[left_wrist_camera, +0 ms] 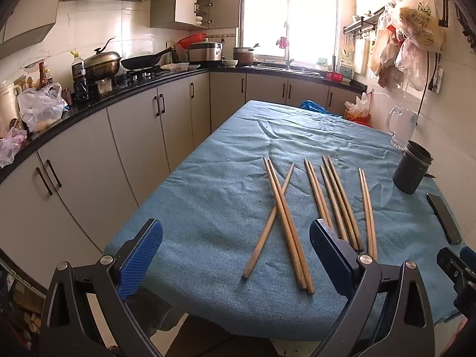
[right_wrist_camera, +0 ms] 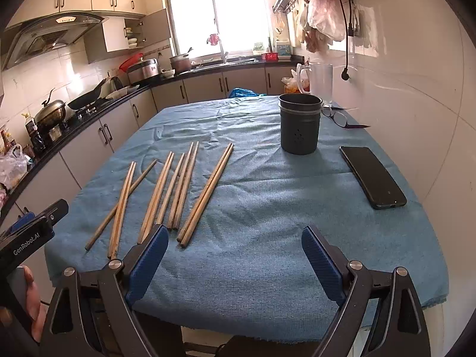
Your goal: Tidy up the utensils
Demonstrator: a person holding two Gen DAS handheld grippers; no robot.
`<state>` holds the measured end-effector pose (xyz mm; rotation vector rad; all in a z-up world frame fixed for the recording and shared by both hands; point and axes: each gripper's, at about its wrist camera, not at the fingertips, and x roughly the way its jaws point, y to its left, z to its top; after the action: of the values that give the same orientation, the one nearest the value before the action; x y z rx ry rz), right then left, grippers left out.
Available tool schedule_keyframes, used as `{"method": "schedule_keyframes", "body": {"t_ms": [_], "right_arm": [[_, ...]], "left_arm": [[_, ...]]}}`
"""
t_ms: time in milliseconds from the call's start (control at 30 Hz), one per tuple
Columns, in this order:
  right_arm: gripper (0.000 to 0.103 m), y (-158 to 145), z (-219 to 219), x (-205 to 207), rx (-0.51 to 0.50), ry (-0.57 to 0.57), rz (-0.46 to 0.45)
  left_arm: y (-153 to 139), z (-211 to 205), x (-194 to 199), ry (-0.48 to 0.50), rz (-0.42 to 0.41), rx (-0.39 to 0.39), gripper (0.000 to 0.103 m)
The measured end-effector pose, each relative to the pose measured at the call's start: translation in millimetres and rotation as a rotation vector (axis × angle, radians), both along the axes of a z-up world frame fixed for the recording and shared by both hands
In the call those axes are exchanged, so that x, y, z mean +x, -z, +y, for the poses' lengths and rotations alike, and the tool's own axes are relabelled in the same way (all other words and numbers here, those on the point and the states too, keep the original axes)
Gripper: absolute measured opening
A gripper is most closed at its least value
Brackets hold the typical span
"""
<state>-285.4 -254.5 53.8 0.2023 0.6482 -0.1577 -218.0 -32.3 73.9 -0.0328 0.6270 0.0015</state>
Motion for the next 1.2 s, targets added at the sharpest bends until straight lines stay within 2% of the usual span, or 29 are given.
{"method": "schedule_keyframes", "body": {"t_ms": [1000,1200], "right_arm": [[0.094,3,0,4,0.01,-0.006,0.023],[0.094,4,-1,4,0.012,-0.006,0.027]], "left_arm": [[6,2,-1,-0.008,0.017,-0.005,0.099],[10,-2,-4,0.014,0.029,0.002,0.099]]}}
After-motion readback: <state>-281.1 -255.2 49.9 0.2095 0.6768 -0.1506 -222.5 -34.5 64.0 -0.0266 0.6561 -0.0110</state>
